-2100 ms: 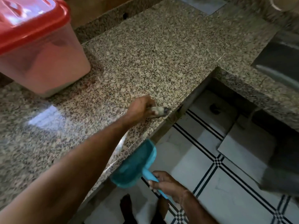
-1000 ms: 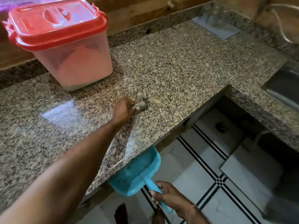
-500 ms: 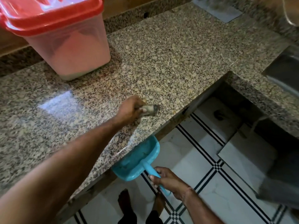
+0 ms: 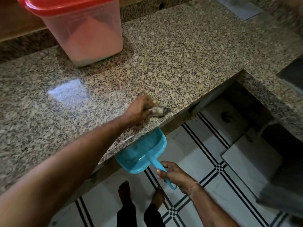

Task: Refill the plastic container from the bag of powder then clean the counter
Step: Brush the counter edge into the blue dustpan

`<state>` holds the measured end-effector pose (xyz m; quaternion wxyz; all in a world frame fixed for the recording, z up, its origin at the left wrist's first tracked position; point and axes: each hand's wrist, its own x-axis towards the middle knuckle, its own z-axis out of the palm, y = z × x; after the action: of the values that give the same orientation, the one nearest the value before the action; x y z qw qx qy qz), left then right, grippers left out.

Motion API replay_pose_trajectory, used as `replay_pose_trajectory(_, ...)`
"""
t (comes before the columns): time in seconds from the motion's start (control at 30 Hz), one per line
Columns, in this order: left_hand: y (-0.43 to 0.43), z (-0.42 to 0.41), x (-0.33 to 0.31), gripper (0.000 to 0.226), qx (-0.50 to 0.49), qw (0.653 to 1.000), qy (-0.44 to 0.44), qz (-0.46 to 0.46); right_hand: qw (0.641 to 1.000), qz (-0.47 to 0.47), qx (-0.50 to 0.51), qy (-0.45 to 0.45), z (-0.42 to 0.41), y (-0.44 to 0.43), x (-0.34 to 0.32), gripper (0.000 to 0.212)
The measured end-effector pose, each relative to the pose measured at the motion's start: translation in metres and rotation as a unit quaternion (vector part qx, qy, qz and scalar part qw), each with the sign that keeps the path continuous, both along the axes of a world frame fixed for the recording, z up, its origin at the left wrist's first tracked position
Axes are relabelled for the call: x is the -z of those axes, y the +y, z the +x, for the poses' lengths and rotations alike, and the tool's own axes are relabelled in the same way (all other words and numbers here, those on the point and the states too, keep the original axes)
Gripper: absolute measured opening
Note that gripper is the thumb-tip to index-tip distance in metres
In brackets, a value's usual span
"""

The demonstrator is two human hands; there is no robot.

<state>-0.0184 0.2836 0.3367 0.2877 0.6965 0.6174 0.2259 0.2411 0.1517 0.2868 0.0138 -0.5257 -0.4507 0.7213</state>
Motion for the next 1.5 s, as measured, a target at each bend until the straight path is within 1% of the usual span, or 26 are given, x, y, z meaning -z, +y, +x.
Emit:
replay_pose_trajectory(0.07, -0.026, -0.01, 0.002, 0.024, 0.02, 0.999, 0.031, 0.005, 1.0, -0.002, -0.002, 0.001, 0.004, -0.002, -0.002, 0.005)
replay_pose_trajectory(0.13, -0.051, -0.025, 0.004, 0.031, 0.042, 0.998, 0.051, -0.006, 1.0, -0.003, -0.007, 0.0, 0.006, -0.004, -0.004, 0.004)
replay_pose_trajectory(0.2, -0.065, -0.038, 0.002, 0.022, 0.045, 0.997, 0.061, -0.026, 1.0, -0.009, -0.006, 0.006, 0.007, -0.007, -0.006, 0.009)
replay_pose_trajectory(0.27, -0.064, -0.05, -0.003, 0.017, 0.001, 0.998, 0.057, -0.027, 1.0, -0.018, -0.008, 0.011, 0.007, -0.01, -0.007, 0.019)
replay_pose_trajectory(0.33, -0.051, -0.054, -0.012, 0.023, -0.068, 0.997, 0.032, -0.019, 1.0, -0.02, -0.01, 0.013, 0.006, -0.009, -0.009, 0.025)
replay_pose_trajectory(0.4, -0.036, -0.044, -0.021, 0.031, -0.098, 0.995, 0.012, -0.008, 1.0, -0.02, -0.015, 0.019, 0.003, -0.008, -0.01, 0.023)
replay_pose_trajectory(0.5, -0.027, -0.009, -0.017, 0.028, -0.072, 0.997, 0.025, -0.012, 0.999, -0.01, -0.029, 0.017, -0.001, -0.005, -0.011, 0.026)
replay_pose_trajectory(0.57, -0.039, 0.005, -0.008, 0.028, -0.06, 0.998, 0.035, -0.01, 0.999, 0.0, -0.039, 0.007, -0.002, -0.006, -0.01, 0.029)
replay_pose_trajectory(0.67, -0.066, -0.006, -0.003, 0.024, -0.036, 0.997, 0.066, 0.002, 1.0, -0.003, -0.031, 0.002, -0.001, -0.011, -0.012, 0.021)
replay_pose_trajectory(0.77, -0.081, -0.035, -0.014, 0.014, 0.001, 0.995, 0.095, -0.01, 1.0, -0.007, -0.017, 0.01, 0.001, -0.019, -0.016, 0.014)
replay_pose_trajectory(0.8, -0.084, -0.049, -0.017, 0.009, -0.016, 0.996, 0.091, -0.015, 1.0, -0.006, -0.016, 0.006, 0.001, -0.021, -0.017, 0.015)
replay_pose_trajectory(0.83, -0.087, -0.062, -0.021, 0.006, -0.054, 0.996, 0.074, -0.022, 1.0, -0.006, -0.018, 0.0, 0.0, -0.024, -0.018, 0.018)
replay_pose_trajectory(0.9, -0.093, -0.09, -0.023, 0.007, -0.146, 0.988, 0.024, -0.032, 1.0, -0.007, -0.019, -0.005, -0.002, -0.03, -0.016, 0.023)
replay_pose_trajectory(0.93, -0.093, -0.098, -0.02, 0.012, -0.177, 0.984, 0.013, -0.03, 1.0, -0.009, -0.013, -0.003, -0.003, -0.034, -0.017, 0.022)
replay_pose_trajectory(1.0, -0.093, -0.098, -0.014, 0.023, -0.197, 0.98, 0.015, -0.036, 1.0, -0.012, 0.007, 0.005, -0.007, -0.039, -0.016, 0.015)
replay_pose_trajectory(1.07, -0.096, -0.077, -0.01, 0.033, -0.195, 0.979, 0.013, -0.051, 1.0, -0.014, 0.019, 0.012, -0.01, -0.043, -0.015, 0.009)
replay_pose_trajectory(1.13, -0.104, -0.053, -0.001, 0.042, -0.209, 0.977, 0.019, -0.047, 1.0, -0.014, 0.025, 0.007, -0.016, -0.053, -0.015, 0.008)
replay_pose_trajectory(1.2, -0.115, -0.032, -0.003, 0.038, -0.233, 0.972, 0.033, -0.029, 0.999, -0.016, 0.035, 0.007, -0.022, -0.063, -0.014, 0.008)
replay_pose_trajectory(1.23, -0.121, -0.027, -0.009, 0.036, -0.243, 0.97, 0.022, -0.021, 0.999, -0.014, 0.04, 0.008, -0.025, -0.068, -0.015, 0.007)
replay_pose_trajectory(1.27, -0.126, -0.027, -0.014, 0.036, -0.26, 0.965, -0.011, -0.022, 0.999, -0.01, 0.042, 0.01, -0.028, -0.073, -0.017, 0.007)
replay_pose_trajectory(1.33, -0.134, -0.042, -0.022, 0.038, -0.315, 0.946, -0.073, -0.021, 0.999, -0.006, 0.05, 0.013, -0.034, -0.078, -0.022, 0.007)
replay_pose_trajectory(1.37, -0.141, -0.053, -0.025, 0.038, -0.338, 0.938, -0.068, -0.024, 0.998, -0.007, 0.058, 0.014, -0.035, -0.081, -0.024, 0.007)
replay_pose_trajectory(1.4, -0.149, -0.065, -0.028, 0.038, -0.36, 0.932, -0.038, -0.033, 0.998, -0.004, 0.065, 0.015, -0.037, -0.083, -0.025, 0.006)
replay_pose_trajectory(1.5, -0.172, -0.08, -0.032, 0.037, -0.378, 0.92, 0.083, -0.056, 0.996, -0.008, 0.09, 0.014, -0.041, -0.09, -0.026, 0.011)
